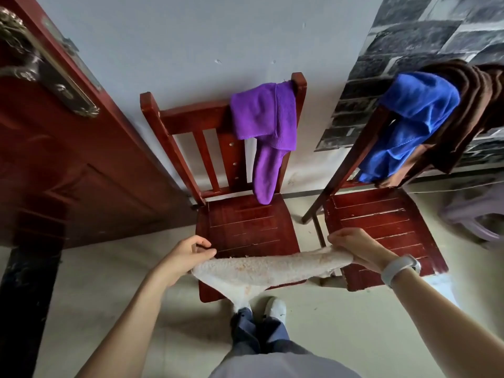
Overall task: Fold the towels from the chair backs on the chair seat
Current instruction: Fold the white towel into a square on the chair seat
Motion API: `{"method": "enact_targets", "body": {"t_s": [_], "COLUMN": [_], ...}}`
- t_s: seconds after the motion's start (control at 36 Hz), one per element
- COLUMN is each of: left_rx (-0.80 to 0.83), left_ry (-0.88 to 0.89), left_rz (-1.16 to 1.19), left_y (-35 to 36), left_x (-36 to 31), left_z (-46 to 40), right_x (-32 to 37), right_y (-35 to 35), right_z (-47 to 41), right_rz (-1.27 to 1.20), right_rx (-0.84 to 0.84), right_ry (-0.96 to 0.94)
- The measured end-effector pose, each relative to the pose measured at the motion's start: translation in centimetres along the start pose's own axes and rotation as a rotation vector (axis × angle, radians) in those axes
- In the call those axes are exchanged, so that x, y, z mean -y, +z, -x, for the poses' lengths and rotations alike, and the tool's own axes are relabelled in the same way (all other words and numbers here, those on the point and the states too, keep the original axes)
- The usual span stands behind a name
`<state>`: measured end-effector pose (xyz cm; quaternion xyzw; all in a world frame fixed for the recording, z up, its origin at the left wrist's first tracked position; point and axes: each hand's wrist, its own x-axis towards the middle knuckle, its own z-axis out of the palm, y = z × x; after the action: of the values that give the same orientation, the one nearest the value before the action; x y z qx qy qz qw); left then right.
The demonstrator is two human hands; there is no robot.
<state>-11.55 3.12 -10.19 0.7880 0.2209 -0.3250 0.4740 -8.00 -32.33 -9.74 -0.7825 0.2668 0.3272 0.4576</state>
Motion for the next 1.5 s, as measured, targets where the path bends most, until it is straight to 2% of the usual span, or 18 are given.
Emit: {"method": "enact_targets", "body": {"t_s": [0.06,0.14,0.22,0.36,0.47,0.58,0.72,0.81,0.92,1.0,1.08,1.19,1.28,1.39,1.5], "left_rx": [0.084,0.104,0.114,0.154,0.158,-0.028,-0.457,-0.654,-0.771,-0.764,-0.751,-0.691,-0.579,-0.414,-0.218], "left_ry": [-0.031,0.015,0.076,0.118,0.118,0.207,0.371,0.508,0.679,0.729,0.707,0.636,0.594,0.517,0.317], "left_rz": [0.085,-0.020,-0.119,-0.260,-0.444,-0.586,-0.585,-0.592,-0.552,-0.518,-0.524,-0.580,-0.635,-0.695,-0.717], "left_y": [0.4,0.8,1.0,0.8,0.2,-0.1,-1.2,-1.8,-2.9,-3.3,-2.8,-1.3,0.5,2.9,5.8], "left_x": [0.3,1.0,1.3,1.2,1.2,0.6,-1.3,-2.7,-2.9,-1.2,1.2,4.7,7.9,12.3,16.6], "left_z": [0.2,0.2,-0.1,-0.8,-1.4,-2.0,-3.1,-3.3,-3.2,-3.6,-4.0,-5.1,-6.6,-8.5,-10.7], "right_x": [-0.8,-1.9,-2.5,-2.1,-1.8,0.3,3.4,4.7,5.6,4.9,3.1,-0.7,-4.4,-9.2,-13.5], "right_y": [-0.6,-1.0,-1.0,-0.3,0.2,0.5,0.9,1.1,1.4,1.9,2.8,4.6,6.6,9.2,11.9], "right_z": [0.0,-0.6,-1.0,-1.2,-1.8,-1.9,-2.4,-2.8,-3.3,-3.5,-4.1,-5.6,-7.4,-9.9,-12.3], "right_rz": [0.044,0.305,0.388,0.182,0.191,0.270,0.447,0.539,0.574,0.586,0.613,0.688,0.749,0.788,0.931], "right_rx": [0.144,0.261,0.271,0.208,0.116,0.026,-0.075,-0.203,-0.381,-0.447,-0.491,-0.437,-0.324,-0.130,0.056], "right_ry": [0.077,0.153,0.201,0.097,0.019,-0.125,-0.312,-0.407,-0.565,-0.654,-0.758,-0.812,-0.751,-0.560,-0.415]}}
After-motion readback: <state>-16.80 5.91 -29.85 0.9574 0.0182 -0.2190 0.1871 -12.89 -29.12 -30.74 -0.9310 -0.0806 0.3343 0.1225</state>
